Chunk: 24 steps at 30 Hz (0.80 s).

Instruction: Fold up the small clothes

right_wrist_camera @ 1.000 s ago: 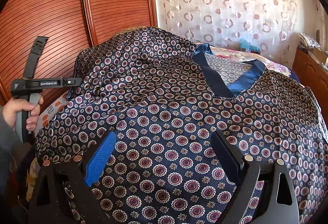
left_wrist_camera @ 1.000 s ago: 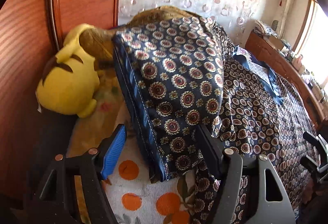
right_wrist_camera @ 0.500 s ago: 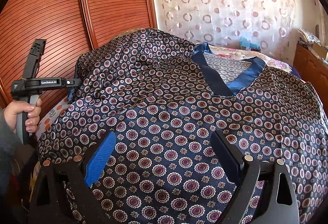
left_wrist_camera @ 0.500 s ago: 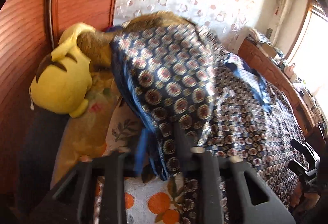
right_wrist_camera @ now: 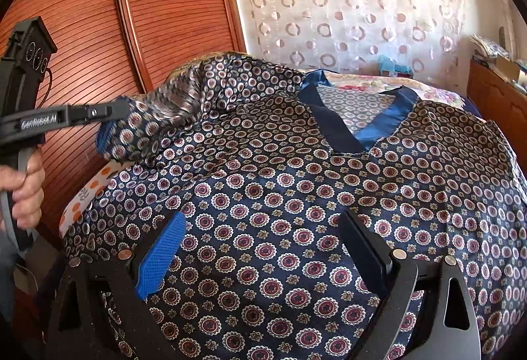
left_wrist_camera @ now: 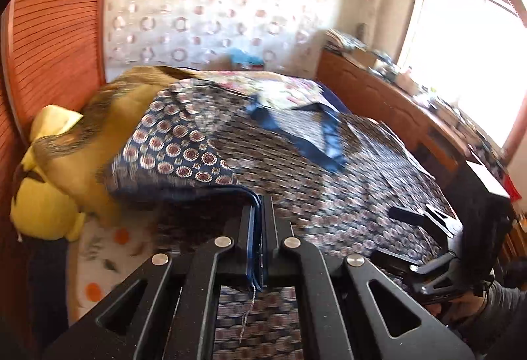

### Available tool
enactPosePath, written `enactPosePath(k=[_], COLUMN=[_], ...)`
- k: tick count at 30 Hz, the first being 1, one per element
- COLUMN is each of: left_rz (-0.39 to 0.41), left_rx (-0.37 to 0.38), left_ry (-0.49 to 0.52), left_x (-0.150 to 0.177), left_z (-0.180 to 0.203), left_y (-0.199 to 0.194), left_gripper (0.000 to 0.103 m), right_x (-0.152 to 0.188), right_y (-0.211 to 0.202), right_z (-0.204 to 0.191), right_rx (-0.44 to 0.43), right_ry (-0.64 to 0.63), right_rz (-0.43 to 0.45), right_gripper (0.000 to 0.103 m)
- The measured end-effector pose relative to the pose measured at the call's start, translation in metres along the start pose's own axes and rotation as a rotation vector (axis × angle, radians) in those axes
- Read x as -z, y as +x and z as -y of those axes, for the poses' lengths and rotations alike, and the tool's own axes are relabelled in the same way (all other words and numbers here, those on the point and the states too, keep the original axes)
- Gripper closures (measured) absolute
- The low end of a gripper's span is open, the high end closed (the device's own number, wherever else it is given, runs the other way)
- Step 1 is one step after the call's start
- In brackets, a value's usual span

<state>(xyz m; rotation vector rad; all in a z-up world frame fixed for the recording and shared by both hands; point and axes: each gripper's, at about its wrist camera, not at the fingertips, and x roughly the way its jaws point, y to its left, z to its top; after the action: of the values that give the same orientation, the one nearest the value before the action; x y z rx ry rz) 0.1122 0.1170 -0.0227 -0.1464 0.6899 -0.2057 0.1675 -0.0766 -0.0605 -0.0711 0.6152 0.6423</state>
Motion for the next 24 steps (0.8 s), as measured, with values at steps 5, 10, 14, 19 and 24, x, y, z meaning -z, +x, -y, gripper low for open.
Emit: enactPosePath(k=[5, 10, 14, 19, 24], left_rz=[-0.008, 0.053, 0.074, 0.017, -0.022], left_rx=[-0.019, -0.076, -0.151, -0.221, -0.266], left_ry=[0.052, 0.067, 0.028, -0.008, -0.049], left_x=[0.004, 0.012, 0.023, 0.047, 0.068], left_z=[0.014, 0.015, -0.003, -0.035, -0.055], left_y=[-0.004, -0.03, -0.045, -0.049, -0.044], left_gripper=[0.098, 0.046, 0.019, 0.019, 0.019], right_x=[0.001, -0.002, -0.008, -0.024, -0.041], right_y=[-0.005, -0.012, -0.017, -0.014, 0.002], right_z=[0.009, 0.018, 0.017, 0.002, -0.029], right_rx=[0.007, 0.002, -0.005, -0.03, -0.102], right_ry=[0.023, 0.057, 0.04, -0.028, -0.109], right_rz=[-0.001, 0.0, 0.005, 0.002, -0.01], right_gripper=[0.009, 0.009, 0.009, 0.009, 0.014])
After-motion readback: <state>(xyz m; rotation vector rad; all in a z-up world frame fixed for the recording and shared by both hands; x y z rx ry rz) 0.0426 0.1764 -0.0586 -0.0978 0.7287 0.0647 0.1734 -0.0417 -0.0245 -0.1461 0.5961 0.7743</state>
